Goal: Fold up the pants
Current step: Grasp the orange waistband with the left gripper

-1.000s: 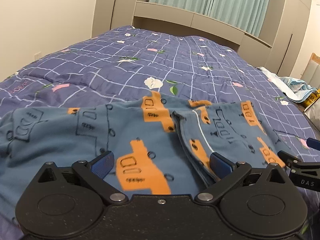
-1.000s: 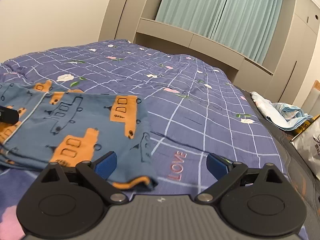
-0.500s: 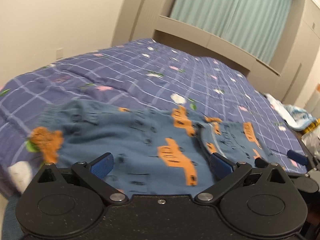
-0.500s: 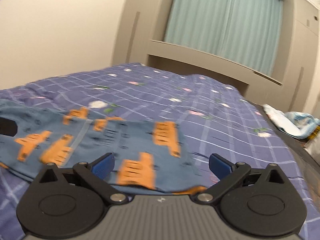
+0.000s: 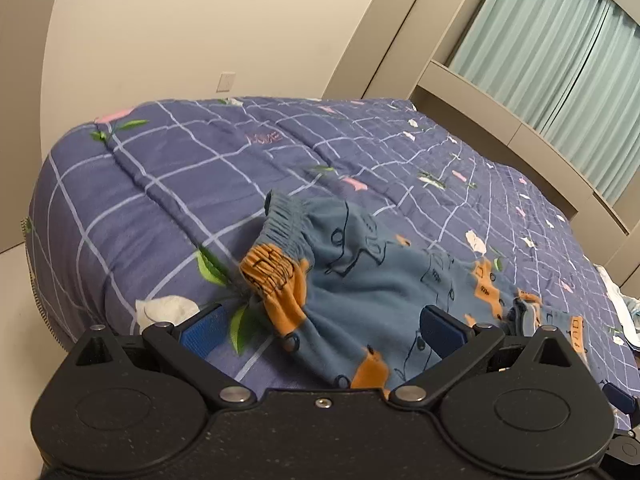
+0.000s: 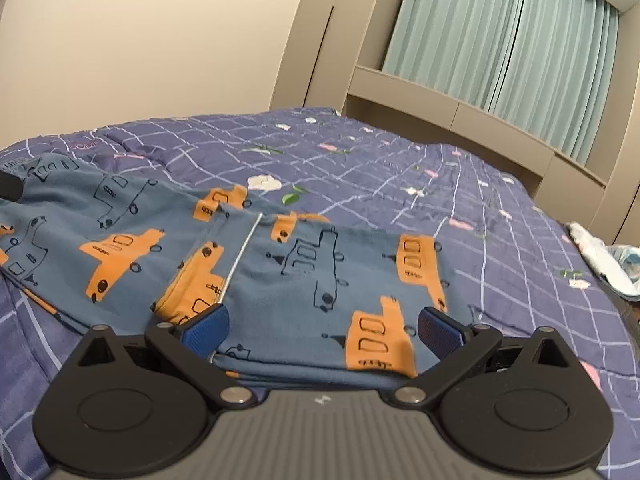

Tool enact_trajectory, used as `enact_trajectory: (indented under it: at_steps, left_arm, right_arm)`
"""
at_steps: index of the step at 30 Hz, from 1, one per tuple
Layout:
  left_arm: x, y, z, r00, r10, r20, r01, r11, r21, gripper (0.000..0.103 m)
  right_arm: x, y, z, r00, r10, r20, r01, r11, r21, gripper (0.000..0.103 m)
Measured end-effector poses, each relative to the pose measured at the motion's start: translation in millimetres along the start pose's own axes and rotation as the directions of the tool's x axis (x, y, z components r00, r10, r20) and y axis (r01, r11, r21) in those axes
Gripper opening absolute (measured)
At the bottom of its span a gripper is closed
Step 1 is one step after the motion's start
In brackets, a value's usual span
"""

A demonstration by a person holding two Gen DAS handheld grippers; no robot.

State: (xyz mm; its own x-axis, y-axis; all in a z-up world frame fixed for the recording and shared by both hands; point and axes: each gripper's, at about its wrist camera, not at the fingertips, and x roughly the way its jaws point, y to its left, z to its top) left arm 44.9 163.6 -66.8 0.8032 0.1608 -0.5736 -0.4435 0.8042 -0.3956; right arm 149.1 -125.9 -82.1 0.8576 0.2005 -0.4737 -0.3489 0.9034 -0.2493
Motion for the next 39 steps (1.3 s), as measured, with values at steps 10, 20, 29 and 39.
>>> enact_trajectory:
  at_steps: [10,20,29,39]
  left_arm:
    - [4,-6,-7,1.0,0.011,0.0,-0.011,0.998,0.058,0.102]
    - [1,-8,-13,1.0,-0.017,0.017,0.017,0.999,0.036,0.102]
    - [3,8,-12,0.995,-0.095,0.044,0.099,0.99,-0.099,0.102]
    - [6,29,-4,0.991,-0.115,0.068,0.132,0.929,-0.345,0.095]
  right_arm:
    - [3,-4,-4,1.0,0.02,-0.019,-0.019,1.0,0.02,0.103]
    - [3,-2,-4,1.0,0.014,-0.014,-0.014,1.0,0.015,0.103]
    - [2,-2,-4,1.0,0.011,-0.011,-0.011,1.0,0.011,0.103]
    - [2,-2,-4,1.0,0.01,-0.01,-0.01,1.0,0.01,0.103]
